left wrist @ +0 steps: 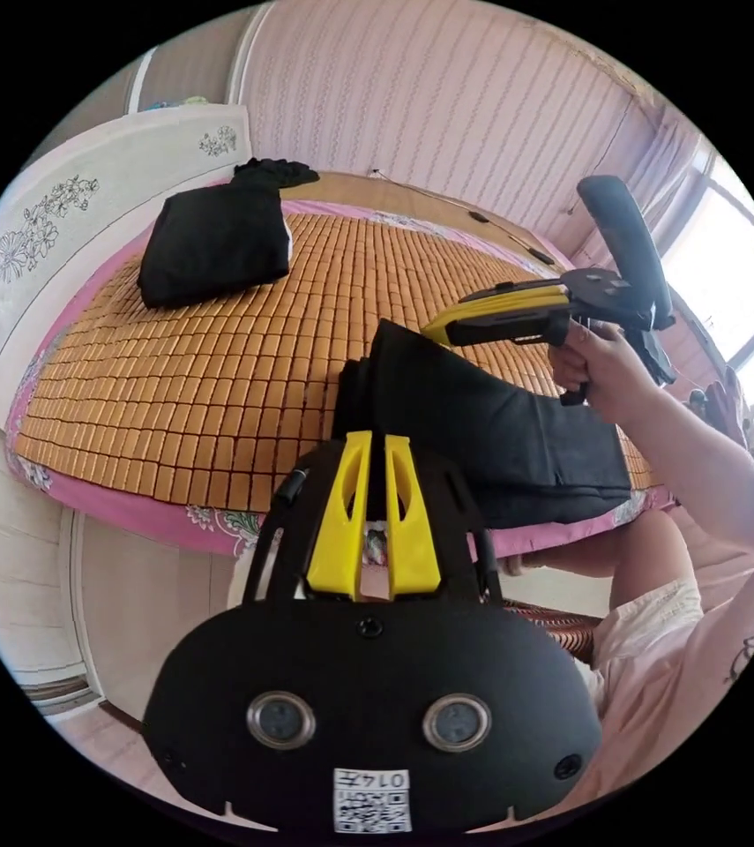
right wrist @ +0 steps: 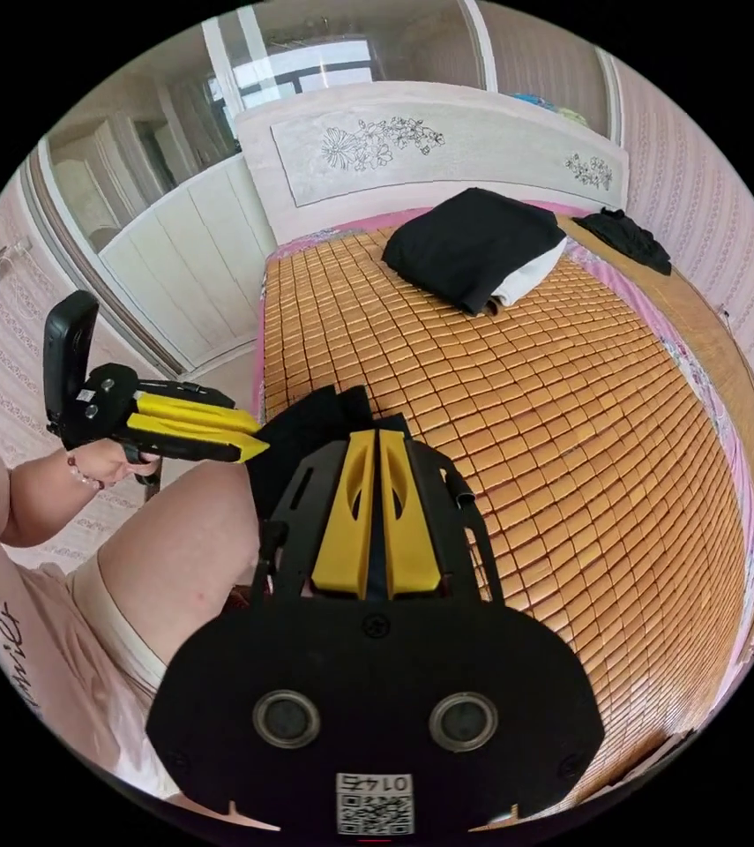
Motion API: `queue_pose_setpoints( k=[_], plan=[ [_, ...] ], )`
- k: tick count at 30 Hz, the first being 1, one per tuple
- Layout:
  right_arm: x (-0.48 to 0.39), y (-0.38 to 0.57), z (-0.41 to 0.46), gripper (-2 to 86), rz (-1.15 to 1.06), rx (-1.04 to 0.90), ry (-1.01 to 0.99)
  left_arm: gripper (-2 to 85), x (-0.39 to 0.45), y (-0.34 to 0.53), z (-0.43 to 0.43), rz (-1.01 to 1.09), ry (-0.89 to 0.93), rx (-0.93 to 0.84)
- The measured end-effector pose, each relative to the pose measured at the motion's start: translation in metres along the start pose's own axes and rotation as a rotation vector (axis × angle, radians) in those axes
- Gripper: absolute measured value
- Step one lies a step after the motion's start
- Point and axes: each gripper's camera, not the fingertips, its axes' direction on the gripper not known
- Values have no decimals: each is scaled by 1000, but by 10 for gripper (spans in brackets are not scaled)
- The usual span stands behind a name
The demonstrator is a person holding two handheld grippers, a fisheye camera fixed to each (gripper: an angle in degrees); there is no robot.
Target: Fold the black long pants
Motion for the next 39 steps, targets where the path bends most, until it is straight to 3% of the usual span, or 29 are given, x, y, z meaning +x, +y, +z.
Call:
queue_pose_setpoints(
  k=[2,4,7,9,11,13,18,22,27,31,33,35,39],
  plan=[
    [18,-1,27,-5,86,-144,10,44,-2,-5,31,-26,-47,-127],
    [26,13,9,-7,122,-81,48,41,0,-7,20,-37,-21,-74],
    [39,56,-34,-6,142,-33,173,7,18,-11,-12,13,-121,46],
    [51,84,-48,-5,187,-79,206,-4,46,-16,-18,133,-15,73],
    [63,106,-45,-4,258,-170,128,-8,100,-24,1,292,177,-8],
    [62,106,-35,-4,246,-197,105,-9,146,-28,21,380,232,-49],
    [66,87,25,-7,146,-481,167,-9,223,-38,70,484,218,-189],
    [87,85,22,-6,136,-571,76,-9,243,-42,77,529,165,-176],
    [112,100,26,-5,151,-596,181,-10,257,-55,81,534,159,-212],
    [127,131,8,-4,194,-496,136,-9,263,-75,81,527,207,-245],
    [137,160,-22,-4,294,-346,111,-9,265,-84,75,529,239,-251],
    [141,220,-81,-1,451,-72,122,-8,267,-95,65,533,270,-234],
    [134,332,-140,9,692,79,219,-3,276,-124,60,535,323,-168]
  ],
)
